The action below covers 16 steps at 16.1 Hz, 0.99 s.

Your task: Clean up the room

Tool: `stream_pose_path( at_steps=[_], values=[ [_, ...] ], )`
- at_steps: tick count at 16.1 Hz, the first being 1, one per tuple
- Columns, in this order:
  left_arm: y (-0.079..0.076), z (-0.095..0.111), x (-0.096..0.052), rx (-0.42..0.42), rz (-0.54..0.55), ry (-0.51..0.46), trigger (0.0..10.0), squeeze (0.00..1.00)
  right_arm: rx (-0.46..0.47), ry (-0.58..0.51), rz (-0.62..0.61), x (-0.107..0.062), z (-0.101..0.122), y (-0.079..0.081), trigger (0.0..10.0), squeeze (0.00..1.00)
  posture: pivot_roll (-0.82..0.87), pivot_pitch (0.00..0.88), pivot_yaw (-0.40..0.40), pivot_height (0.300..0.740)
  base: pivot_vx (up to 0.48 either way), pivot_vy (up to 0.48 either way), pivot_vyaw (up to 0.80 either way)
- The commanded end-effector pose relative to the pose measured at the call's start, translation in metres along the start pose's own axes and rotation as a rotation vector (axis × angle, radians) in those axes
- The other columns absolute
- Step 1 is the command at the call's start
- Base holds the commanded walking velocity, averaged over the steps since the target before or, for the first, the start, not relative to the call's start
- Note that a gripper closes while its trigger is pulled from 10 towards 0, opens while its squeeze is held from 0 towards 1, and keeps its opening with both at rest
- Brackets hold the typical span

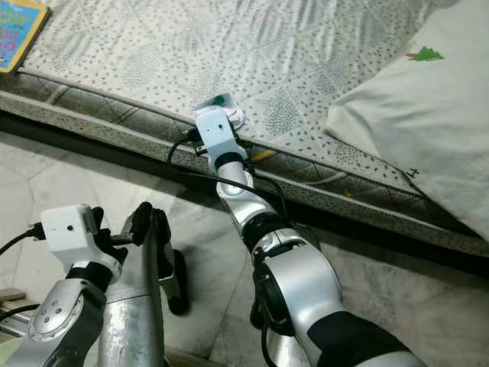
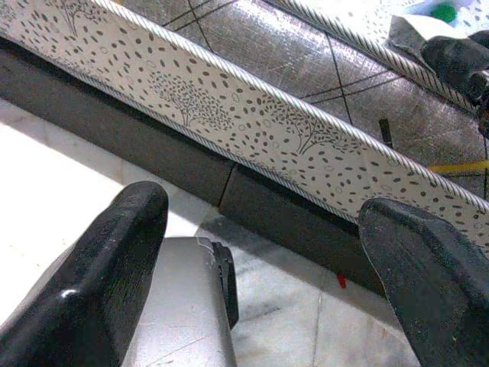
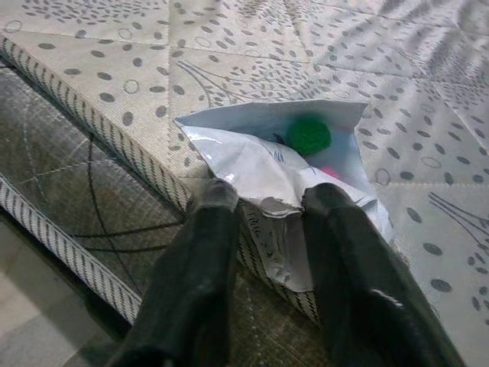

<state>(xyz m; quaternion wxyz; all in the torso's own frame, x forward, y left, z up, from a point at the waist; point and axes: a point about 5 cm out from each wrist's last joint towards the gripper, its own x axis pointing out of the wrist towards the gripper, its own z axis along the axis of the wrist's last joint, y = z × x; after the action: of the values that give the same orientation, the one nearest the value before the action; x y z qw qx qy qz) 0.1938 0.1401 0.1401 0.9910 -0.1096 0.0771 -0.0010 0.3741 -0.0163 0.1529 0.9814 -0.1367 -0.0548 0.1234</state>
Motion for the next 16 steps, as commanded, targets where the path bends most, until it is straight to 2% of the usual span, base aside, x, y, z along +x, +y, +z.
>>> stream_pose_path(
  at_steps=[1, 11, 14, 16],
  values=[
    [0.003, -0.008, -0.002, 0.003, 0.016, 0.043, 10.0, 0.00, 0.028, 0.013, 0.033, -0.005, -0.002, 0.017, 0.0, 0.00, 0.33, 0.372, -0.027, 0.538, 0.000, 0.000, 0.00],
    [0.001, -0.006, 0.008, -0.004, 0.018, 0.021, 10.0, 0.00, 0.037, -0.008, 0.034, -0.002, 0.003, 0.013, 0.0, 0.00, 0.32, 0.348, -0.044, 0.538, 0.000, 0.000, 0.00],
    [-0.001, -0.002, 0.026, -0.011, 0.005, -0.019, 10.0, 0.00, 0.061, -0.026, 0.028, 0.003, 0.009, 0.002, 0.0, 0.00, 0.28, 0.280, -0.054, 0.538, 0.000, 0.000, 0.00],
    [-0.002, 0.001, 0.043, -0.020, -0.001, -0.048, 10.0, 0.00, 0.093, -0.012, 0.030, 0.002, 0.001, -0.014, 0.0, 0.00, 0.24, 0.233, -0.060, 0.538, 0.000, 0.000, 0.00]
  ],
)
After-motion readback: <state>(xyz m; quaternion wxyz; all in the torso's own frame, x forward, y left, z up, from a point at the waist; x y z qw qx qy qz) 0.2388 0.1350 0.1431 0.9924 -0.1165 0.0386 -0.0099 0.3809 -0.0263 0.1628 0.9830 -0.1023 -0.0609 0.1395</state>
